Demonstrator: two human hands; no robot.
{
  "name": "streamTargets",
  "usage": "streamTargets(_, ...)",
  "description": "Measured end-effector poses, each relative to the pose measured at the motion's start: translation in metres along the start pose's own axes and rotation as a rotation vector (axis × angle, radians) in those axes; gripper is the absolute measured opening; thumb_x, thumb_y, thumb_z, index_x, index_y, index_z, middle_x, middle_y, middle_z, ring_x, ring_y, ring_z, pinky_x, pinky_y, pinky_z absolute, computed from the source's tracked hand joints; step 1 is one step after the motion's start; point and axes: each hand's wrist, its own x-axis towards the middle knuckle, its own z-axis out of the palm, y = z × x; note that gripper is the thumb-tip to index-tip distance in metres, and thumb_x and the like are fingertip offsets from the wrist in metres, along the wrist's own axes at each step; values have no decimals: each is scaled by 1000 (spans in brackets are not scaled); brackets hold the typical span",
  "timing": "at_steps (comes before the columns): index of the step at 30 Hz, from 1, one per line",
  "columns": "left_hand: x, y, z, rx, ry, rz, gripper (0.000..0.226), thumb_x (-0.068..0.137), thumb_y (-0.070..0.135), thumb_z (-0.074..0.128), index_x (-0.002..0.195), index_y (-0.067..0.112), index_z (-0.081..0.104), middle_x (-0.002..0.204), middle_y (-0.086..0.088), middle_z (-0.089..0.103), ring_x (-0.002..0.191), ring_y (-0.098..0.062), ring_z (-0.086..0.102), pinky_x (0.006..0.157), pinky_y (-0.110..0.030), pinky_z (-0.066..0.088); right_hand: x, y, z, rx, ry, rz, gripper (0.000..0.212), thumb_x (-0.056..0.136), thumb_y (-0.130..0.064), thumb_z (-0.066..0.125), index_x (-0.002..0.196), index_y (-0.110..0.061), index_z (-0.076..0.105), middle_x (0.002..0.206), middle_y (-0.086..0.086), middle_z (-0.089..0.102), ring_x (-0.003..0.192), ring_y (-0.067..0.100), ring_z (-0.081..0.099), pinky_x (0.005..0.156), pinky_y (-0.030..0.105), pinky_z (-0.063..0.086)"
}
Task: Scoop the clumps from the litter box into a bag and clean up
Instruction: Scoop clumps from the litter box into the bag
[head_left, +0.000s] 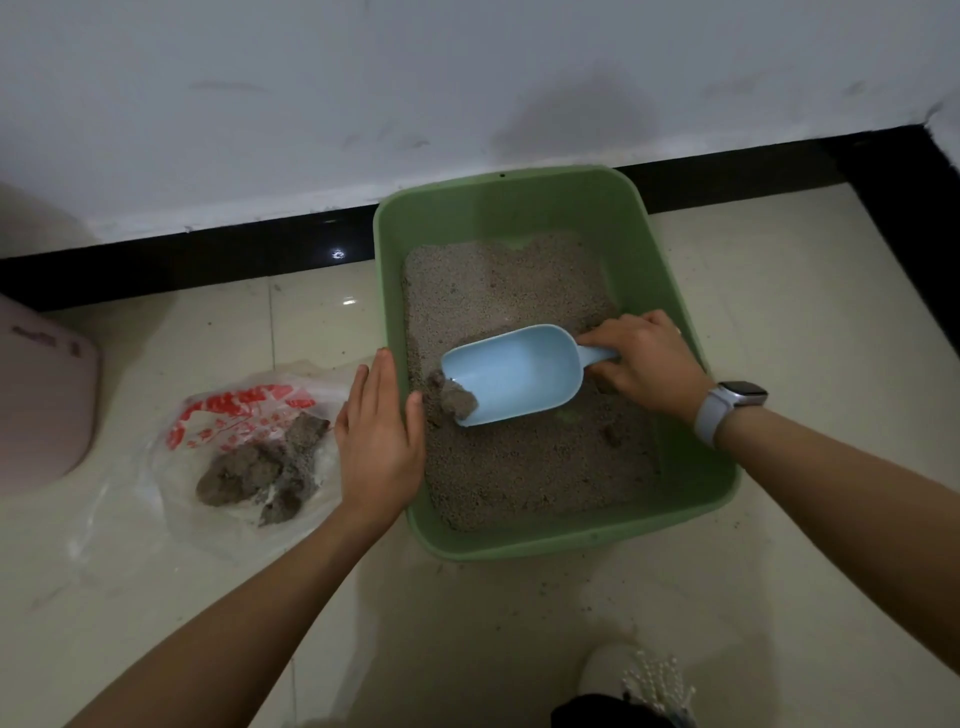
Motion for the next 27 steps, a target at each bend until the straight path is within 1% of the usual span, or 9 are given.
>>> streamTargets(7, 0, 1, 0, -39, 12, -5, 63, 92, 40, 19, 148, 13, 16, 153, -6, 24, 143, -19, 14, 112, -43, 15, 10, -10, 5, 19, -76, 33, 31, 87, -22, 59, 117, -21, 62, 112, 1, 65, 105, 21, 52, 84, 29, 23)
streamTargets(9, 0, 1, 0, -43, 11, -10, 63, 91, 41, 18, 148, 13, 16, 153, -6, 24, 142, -20, 14, 112, -43, 14, 14, -10, 1, 19, -80, 12, 31, 87, -21, 59, 117, -23, 62, 111, -1, 65, 105, 20, 52, 82, 29, 21)
streamTargets(12, 0, 0, 0, -48, 11, -7, 64, 91, 42, 18, 148, 13, 16, 153, -5, 23, 143, -20, 14, 112, -42, 14, 18, -12, -1, 38, -74, -16, 28, 86, -17, 59, 114, -23, 64, 109, -2, 66, 102, 19, 53, 77, 24, 15)
streamTargets(18, -1, 0, 0, -63, 16, -9, 63, 92, 42, 19, 148, 14, 17, 153, -5, 24, 142, -20, 15, 112, -41, 14, 10, -4, 0, 93, -83, -6, 29, 85, -16, 62, 113, -20, 65, 106, 0, 66, 100, 21, 54, 74, 24, 15)
streamTargets(23, 0, 0, 0, -78, 13, -7, 63, 92, 43, 18, 148, 14, 16, 154, -4, 22, 143, -19, 14, 112, -41, 14, -3, 5, -1, 12, -140, -31, 27, 84, -16, 62, 112, -19, 65, 102, 1, 67, 95, 22, 55, 74, 23, 15)
streamTargets(27, -1, 0, 0, -77, 23, -7, 63, 92, 41, 19, 148, 13, 17, 153, -5, 24, 142, -19, 15, 112, -41, 15, -15, 2, 11, 26, -142, -52, 28, 83, -15, 64, 110, -20, 67, 101, 1, 68, 94, 24, 57, 72, 23, 13)
